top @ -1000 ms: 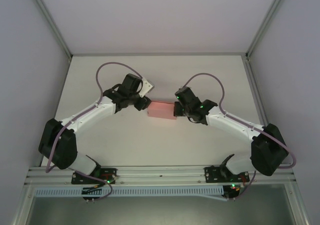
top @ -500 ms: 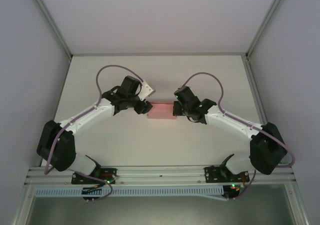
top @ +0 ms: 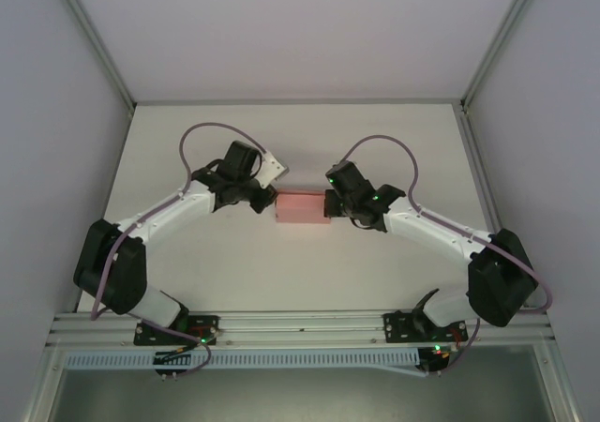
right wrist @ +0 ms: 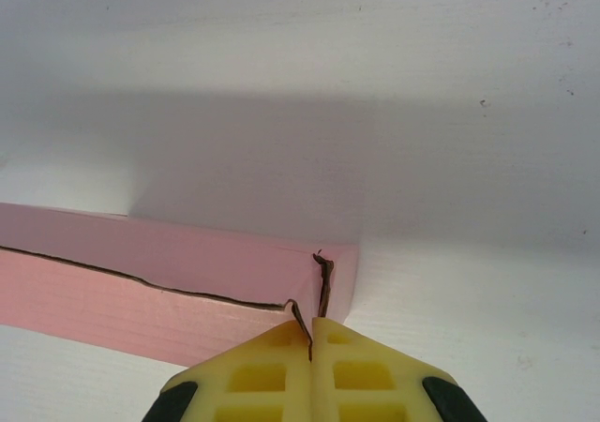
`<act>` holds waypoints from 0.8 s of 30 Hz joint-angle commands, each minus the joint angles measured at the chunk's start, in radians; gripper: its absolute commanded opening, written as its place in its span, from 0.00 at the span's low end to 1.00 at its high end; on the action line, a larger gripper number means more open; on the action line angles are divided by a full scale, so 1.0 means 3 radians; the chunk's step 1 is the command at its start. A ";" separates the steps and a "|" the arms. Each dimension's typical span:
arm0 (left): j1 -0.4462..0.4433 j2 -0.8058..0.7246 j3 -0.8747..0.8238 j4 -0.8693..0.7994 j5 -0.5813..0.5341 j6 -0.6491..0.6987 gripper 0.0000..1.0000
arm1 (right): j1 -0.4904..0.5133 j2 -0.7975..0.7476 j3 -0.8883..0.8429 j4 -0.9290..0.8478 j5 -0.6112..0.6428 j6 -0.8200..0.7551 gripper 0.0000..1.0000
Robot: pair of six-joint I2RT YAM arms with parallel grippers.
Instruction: Assemble paper box
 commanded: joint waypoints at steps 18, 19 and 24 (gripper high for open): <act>-0.0052 -0.0214 0.0123 0.0020 0.0206 -0.1910 0.00 | 0.0344 0.0402 0.0036 -0.0355 0.0170 0.0632 0.00; -0.0057 -0.0213 0.0109 0.0034 0.0208 -0.1919 0.00 | 0.0354 0.0411 0.0036 -0.0343 0.0161 0.0640 0.00; -0.0055 -0.0246 -0.0027 0.0121 0.0064 -0.2154 0.00 | 0.0389 0.0377 0.0026 -0.0324 0.0200 0.0671 0.00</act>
